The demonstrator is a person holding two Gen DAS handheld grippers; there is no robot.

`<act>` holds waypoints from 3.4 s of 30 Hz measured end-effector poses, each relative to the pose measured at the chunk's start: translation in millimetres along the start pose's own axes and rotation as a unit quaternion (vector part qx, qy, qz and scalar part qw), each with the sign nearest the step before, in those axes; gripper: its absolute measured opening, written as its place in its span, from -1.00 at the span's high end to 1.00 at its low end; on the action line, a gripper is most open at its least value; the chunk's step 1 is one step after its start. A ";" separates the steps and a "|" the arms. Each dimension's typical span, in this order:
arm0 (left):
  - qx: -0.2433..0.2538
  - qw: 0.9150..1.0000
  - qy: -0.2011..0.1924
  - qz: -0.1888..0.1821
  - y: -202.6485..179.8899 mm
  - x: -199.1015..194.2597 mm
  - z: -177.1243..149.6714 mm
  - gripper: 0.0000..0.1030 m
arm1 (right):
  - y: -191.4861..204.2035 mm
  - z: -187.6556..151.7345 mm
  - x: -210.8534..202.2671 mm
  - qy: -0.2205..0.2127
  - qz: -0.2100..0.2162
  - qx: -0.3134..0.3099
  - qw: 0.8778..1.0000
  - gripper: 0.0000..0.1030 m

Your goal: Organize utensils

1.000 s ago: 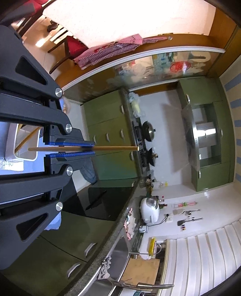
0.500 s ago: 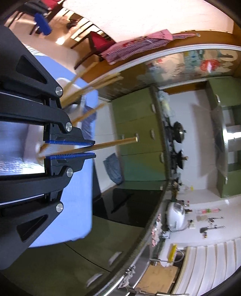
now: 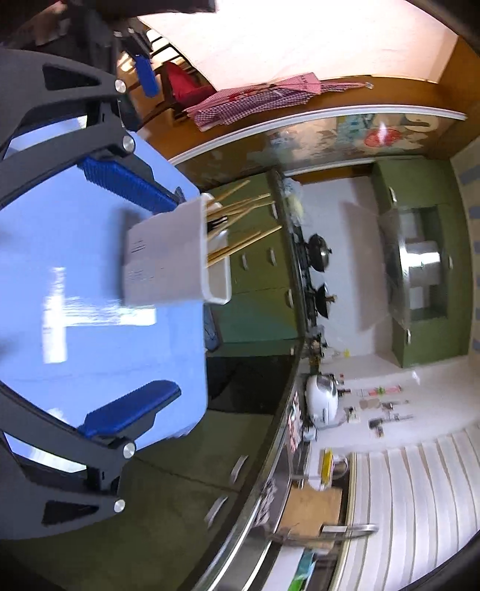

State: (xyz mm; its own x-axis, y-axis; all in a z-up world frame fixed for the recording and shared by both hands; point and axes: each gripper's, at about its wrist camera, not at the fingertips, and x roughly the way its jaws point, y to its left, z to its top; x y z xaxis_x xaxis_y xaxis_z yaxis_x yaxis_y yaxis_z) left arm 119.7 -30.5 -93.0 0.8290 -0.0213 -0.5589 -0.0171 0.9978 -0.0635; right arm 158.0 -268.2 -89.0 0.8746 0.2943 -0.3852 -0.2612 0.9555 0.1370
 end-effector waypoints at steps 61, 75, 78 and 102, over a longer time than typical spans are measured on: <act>-0.007 0.999 -0.045 0.005 3.3 -89.8 -52.0 -0.86 | 31.5 -52.3 -120.6 -0.021 -0.014 -0.032 0.999 -0.91; 0.002 0.999 -0.039 0.007 -0.1 -89.6 -50.6 -0.87 | 31.1 -53.4 -119.5 -0.020 -0.015 -0.032 0.999 -0.91; 0.003 0.999 -0.040 0.009 -0.5 -89.7 -50.6 -0.87 | 30.6 -54.6 -118.0 -0.020 -0.014 -0.032 0.999 -0.91; 0.008 0.999 -0.036 0.012 -1.7 -85.1 -50.6 -0.87 | 31.2 -59.4 -112.5 -0.015 -0.015 -0.030 0.999 -0.91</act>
State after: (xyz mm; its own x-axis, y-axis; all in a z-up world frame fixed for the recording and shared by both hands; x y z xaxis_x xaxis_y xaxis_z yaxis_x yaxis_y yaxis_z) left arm 21.0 -33.6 -87.2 0.8670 0.0072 -0.4983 -0.0291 0.9989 -0.0363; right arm 27.2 -270.4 -95.6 0.8943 0.2659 -0.3598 -0.2582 0.9635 0.0703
